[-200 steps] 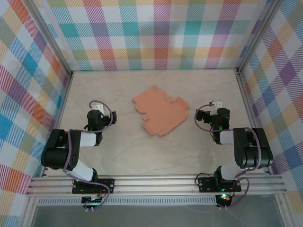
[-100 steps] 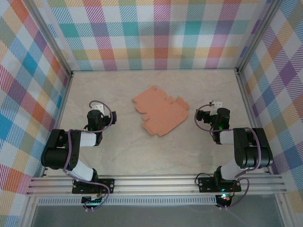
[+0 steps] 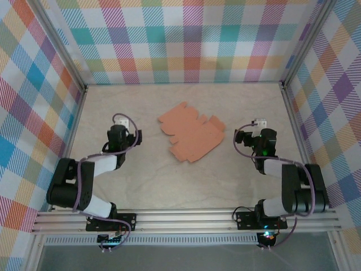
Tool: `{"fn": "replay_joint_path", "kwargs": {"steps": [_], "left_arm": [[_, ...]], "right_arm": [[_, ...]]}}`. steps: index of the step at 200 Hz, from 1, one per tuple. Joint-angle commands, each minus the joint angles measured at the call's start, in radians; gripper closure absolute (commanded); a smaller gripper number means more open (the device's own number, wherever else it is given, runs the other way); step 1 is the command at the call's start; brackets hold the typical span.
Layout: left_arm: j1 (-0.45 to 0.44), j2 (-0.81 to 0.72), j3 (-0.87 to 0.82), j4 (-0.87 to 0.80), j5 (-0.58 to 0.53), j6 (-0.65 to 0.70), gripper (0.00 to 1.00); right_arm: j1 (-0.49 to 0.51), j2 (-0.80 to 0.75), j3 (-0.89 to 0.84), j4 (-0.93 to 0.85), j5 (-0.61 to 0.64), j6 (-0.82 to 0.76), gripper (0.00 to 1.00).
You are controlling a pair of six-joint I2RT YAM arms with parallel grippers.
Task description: Fold the paper box
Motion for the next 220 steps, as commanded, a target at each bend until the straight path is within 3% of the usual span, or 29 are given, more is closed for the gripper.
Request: {"fn": "replay_joint_path", "kwargs": {"steps": [1, 22, 42, 71, 99, 135, 160, 220], "left_arm": [[-0.074, -0.131, 0.087, -0.185, -0.047, 0.031, 0.0], [-0.162, -0.169, 0.159, -0.309, -0.02, -0.017, 0.0], [-0.244, -0.152, 0.217, -0.376, 0.015, -0.126, 0.0], [-0.339, -0.009, 0.343, -0.457, 0.083, -0.301, 0.0], [-0.35, 0.175, 0.469, -0.471, 0.152, -0.388, 0.0], [-0.35, 0.311, 0.59, -0.503, 0.168, -0.416, 0.0], [-0.35, 0.322, 0.595, -0.498, 0.178, -0.426, 0.0], [-0.35, 0.295, 0.53, -0.493, 0.145, -0.423, 0.0]], "right_arm": [[0.003, -0.121, 0.037, -0.15, -0.014, 0.049, 0.0], [0.007, -0.199, 0.109, -0.37, -0.03, 0.146, 0.0], [0.006, -0.224, 0.188, -0.574, -0.122, 0.236, 0.0], [0.007, -0.218, 0.221, -0.685, -0.302, 0.406, 0.0], [0.043, -0.177, 0.188, -0.667, -0.413, 0.612, 0.01], [0.201, -0.075, 0.147, -0.554, -0.358, 0.804, 0.2], [0.262, 0.049, 0.126, -0.432, -0.369, 0.92, 0.41], [0.306, 0.209, 0.164, -0.346, -0.367, 0.957, 0.58]]}}
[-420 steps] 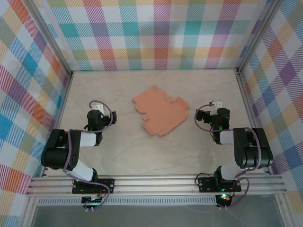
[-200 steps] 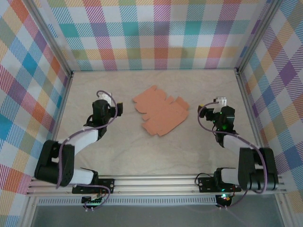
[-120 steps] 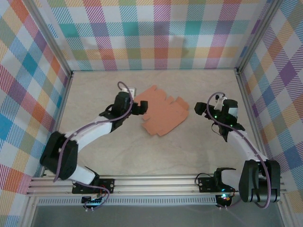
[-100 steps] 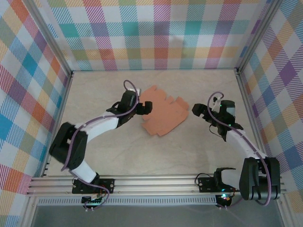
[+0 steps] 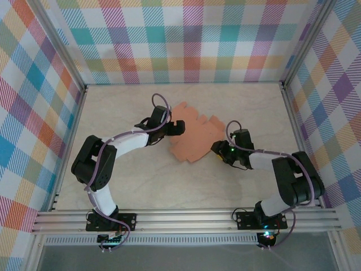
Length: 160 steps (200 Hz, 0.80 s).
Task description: Fold the paper box
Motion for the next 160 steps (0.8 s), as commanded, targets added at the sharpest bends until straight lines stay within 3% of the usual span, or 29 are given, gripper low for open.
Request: {"fn": "replay_joint_path", "kwargs": {"steps": [1, 43, 79, 116, 160], "left_arm": [[0.001, -0.032, -0.03, -0.013, -0.009, -0.021, 0.0], [0.001, -0.03, -0.064, 0.007, -0.003, -0.029, 0.0], [0.001, -0.037, -0.071, 0.011, 0.003, -0.028, 0.0], [0.001, -0.078, -0.102, 0.022, -0.018, -0.015, 0.0], [0.001, -0.193, -0.152, -0.026, -0.099, 0.025, 0.0]], "right_arm": [[0.007, 0.05, 0.034, 0.08, -0.018, 0.046, 0.59], [0.008, 0.109, 0.073, 0.092, -0.003, 0.04, 0.72], [0.008, 0.176, 0.128, 0.09, -0.006, 0.032, 0.77], [0.007, 0.199, 0.186, 0.022, 0.025, -0.017, 0.97], [-0.008, 0.184, 0.311, -0.201, 0.006, -0.3, 1.0]]}}
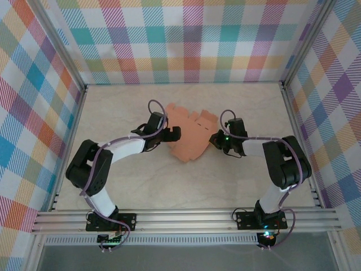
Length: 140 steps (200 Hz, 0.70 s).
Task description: Fold the paper box
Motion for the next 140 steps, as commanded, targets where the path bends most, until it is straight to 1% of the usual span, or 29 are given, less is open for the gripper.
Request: {"fn": "replay_joint_path", "kwargs": {"steps": [1, 20, 27, 38, 52, 60, 63, 71, 80, 95, 118, 140], "left_arm": [[0.001, -0.1, -0.022, -0.04, -0.067, 0.04, 0.0], [0.005, -0.16, -0.002, -0.137, -0.107, 0.076, 0.0], [0.009, -0.176, 0.006, -0.172, -0.108, 0.09, 0.0], [0.022, -0.193, 0.026, -0.222, -0.105, 0.103, 0.0], [0.047, -0.199, 0.046, -0.266, -0.071, 0.122, 0.0], [0.061, -0.199, 0.057, -0.269, -0.052, 0.127, 0.0], [0.066, -0.198, 0.06, -0.301, -0.042, 0.13, 0.0], [0.078, -0.193, 0.072, -0.321, -0.017, 0.138, 0.0], [0.085, -0.186, 0.083, -0.336, 0.005, 0.147, 0.0], [0.089, -0.17, 0.102, -0.358, 0.038, 0.166, 0.01], [0.096, -0.142, 0.117, -0.384, 0.092, 0.177, 0.06], [0.105, -0.124, 0.113, -0.391, 0.12, 0.169, 0.06]], "right_arm": [[-0.012, -0.005, 0.079, -0.169, -0.014, -0.221, 1.0], [-0.018, 0.013, 0.201, -0.356, -0.108, -0.436, 1.0], [-0.018, 0.037, 0.265, -0.467, -0.145, -0.515, 1.0], [-0.019, 0.091, 0.371, -0.636, -0.202, -0.628, 1.0], [-0.019, 0.142, 0.46, -0.77, -0.251, -0.735, 1.0], [-0.019, 0.16, 0.497, -0.822, -0.251, -0.782, 1.0], [-0.019, 0.167, 0.514, -0.843, -0.246, -0.797, 1.0], [-0.019, 0.189, 0.558, -0.898, -0.222, -0.828, 1.0], [-0.019, 0.22, 0.604, -0.961, -0.191, -0.862, 1.0], [-0.014, 0.28, 0.699, -1.076, -0.176, -0.94, 1.0], [-0.001, 0.341, 0.804, -1.189, -0.154, -1.057, 1.0], [0.02, 0.393, 0.887, -1.292, -0.128, -1.162, 1.0]]}}
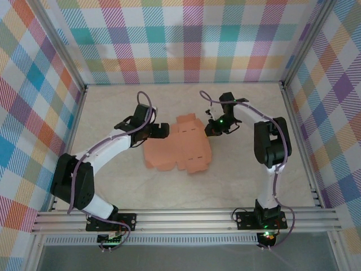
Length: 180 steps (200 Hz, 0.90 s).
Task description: Fold the paper box
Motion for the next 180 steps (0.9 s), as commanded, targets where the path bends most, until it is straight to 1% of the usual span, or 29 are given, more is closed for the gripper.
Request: {"fn": "replay_joint_path", "kwargs": {"steps": [1, 18, 35, 55, 76, 83, 89, 93, 94, 95, 99, 114, 120, 131, 144, 163, 180], "left_arm": [[0.014, 0.026, 0.021, -0.055, 0.065, 0.017, 0.06], [0.019, 0.038, 0.013, -0.048, 0.071, 0.021, 0.06], [0.034, 0.06, 0.01, -0.024, 0.091, 0.033, 0.06], [0.081, 0.107, 0.025, 0.008, 0.176, 0.067, 0.07], [0.122, 0.174, 0.066, 0.017, 0.263, 0.108, 0.11], [0.125, 0.191, 0.074, 0.02, 0.279, 0.121, 0.11], [0.126, 0.203, 0.081, 0.022, 0.288, 0.127, 0.11], [0.126, 0.212, 0.084, 0.022, 0.294, 0.127, 0.11], [0.126, 0.214, 0.085, 0.022, 0.295, 0.127, 0.11], [0.126, 0.215, 0.086, 0.023, 0.297, 0.127, 0.11], [0.125, 0.222, 0.089, 0.024, 0.302, 0.126, 0.11], [0.126, 0.231, 0.085, 0.039, 0.314, 0.114, 0.11], [0.126, 0.231, 0.078, 0.048, 0.316, 0.109, 0.11], [0.126, 0.225, 0.066, 0.066, 0.315, 0.107, 0.1], [0.125, 0.22, 0.058, 0.087, 0.314, 0.12, 0.09], [0.126, 0.214, 0.042, 0.096, 0.305, 0.127, 0.09], [0.126, 0.209, 0.019, 0.123, 0.327, 0.13, 0.09]], "right_arm": [[0.027, 0.045, 0.09, -0.224, 0.022, -0.206, 1.0], [0.032, 0.078, 0.134, -0.273, 0.021, -0.255, 1.0], [0.032, 0.084, 0.157, -0.257, 0.04, -0.251, 1.0], [0.033, 0.083, 0.172, -0.248, 0.008, -0.265, 1.0], [0.032, 0.089, 0.175, -0.226, 0.036, -0.27, 1.0], [0.033, 0.093, 0.179, -0.213, 0.057, -0.263, 0.9], [0.032, 0.097, 0.181, -0.204, 0.069, -0.256, 0.72], [0.031, 0.099, 0.182, -0.197, 0.075, -0.252, 0.57], [0.031, 0.099, 0.183, -0.194, 0.079, -0.247, 0.51], [0.031, 0.099, 0.183, -0.194, 0.079, -0.247, 0.51], [0.03, 0.099, 0.184, -0.185, 0.087, -0.239, 0.44], [0.017, 0.076, 0.167, -0.136, 0.114, -0.188, 0.25], [0.013, 0.062, 0.15, -0.113, 0.118, -0.169, 0.22], [0.002, 0.005, 0.085, -0.032, 0.124, -0.116, 0.2], [-0.016, -0.076, -0.033, 0.063, 0.106, -0.044, 0.21], [-0.048, -0.174, -0.192, 0.193, 0.017, 0.1, 0.27], [-0.059, -0.24, -0.33, 0.315, -0.059, 0.182, 0.31]]}}
